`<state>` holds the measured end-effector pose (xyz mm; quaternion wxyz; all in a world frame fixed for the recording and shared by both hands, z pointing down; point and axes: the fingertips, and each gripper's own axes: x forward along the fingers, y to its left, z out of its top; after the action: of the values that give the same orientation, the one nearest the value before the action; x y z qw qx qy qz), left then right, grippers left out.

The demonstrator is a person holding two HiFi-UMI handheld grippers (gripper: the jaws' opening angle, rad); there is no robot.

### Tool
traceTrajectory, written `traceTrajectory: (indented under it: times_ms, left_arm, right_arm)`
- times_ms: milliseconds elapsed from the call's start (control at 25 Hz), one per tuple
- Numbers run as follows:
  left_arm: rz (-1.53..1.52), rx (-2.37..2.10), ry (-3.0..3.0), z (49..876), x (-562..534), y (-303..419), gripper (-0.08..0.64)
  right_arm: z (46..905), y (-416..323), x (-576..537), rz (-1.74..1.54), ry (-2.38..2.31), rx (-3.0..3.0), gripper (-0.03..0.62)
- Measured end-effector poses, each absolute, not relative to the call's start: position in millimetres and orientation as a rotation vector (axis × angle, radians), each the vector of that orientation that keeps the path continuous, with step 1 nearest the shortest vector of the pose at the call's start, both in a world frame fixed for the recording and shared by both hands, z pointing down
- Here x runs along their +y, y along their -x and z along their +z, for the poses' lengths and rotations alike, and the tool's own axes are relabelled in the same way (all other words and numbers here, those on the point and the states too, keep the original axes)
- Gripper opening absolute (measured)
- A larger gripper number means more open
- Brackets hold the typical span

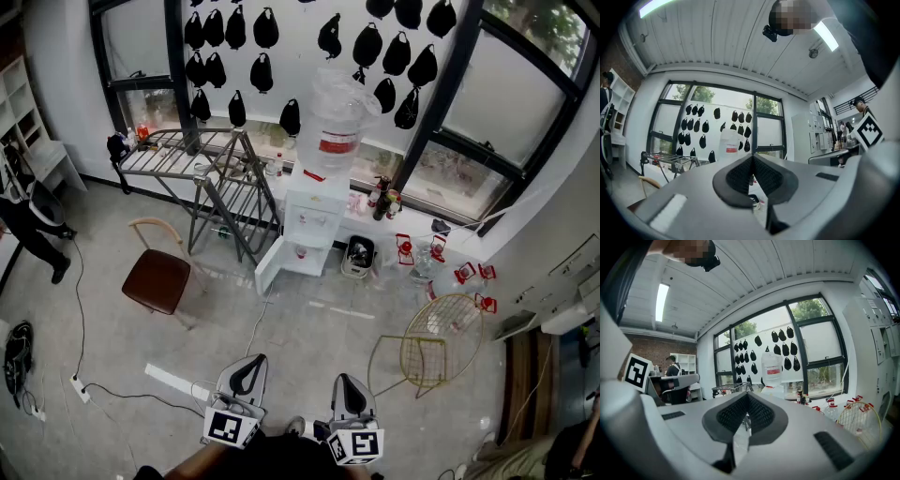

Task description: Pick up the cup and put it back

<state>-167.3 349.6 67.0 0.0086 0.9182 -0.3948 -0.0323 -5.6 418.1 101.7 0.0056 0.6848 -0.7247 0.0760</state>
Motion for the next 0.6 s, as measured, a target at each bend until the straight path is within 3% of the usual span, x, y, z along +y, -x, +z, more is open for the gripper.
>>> traceTrajectory:
  times_ms: [560, 600]
  left_arm:
    - [-0.096, -1.230, -2.850, 70, 345, 178, 0.006]
    - [-0.098, -1.226, -2.851, 70, 345, 179, 0.006]
  right_arm:
    - [100, 6, 410, 0.263, -2.221, -2.295, -0.005]
    - [105, 7, 407, 0.307, -2.219, -2.298, 0.037]
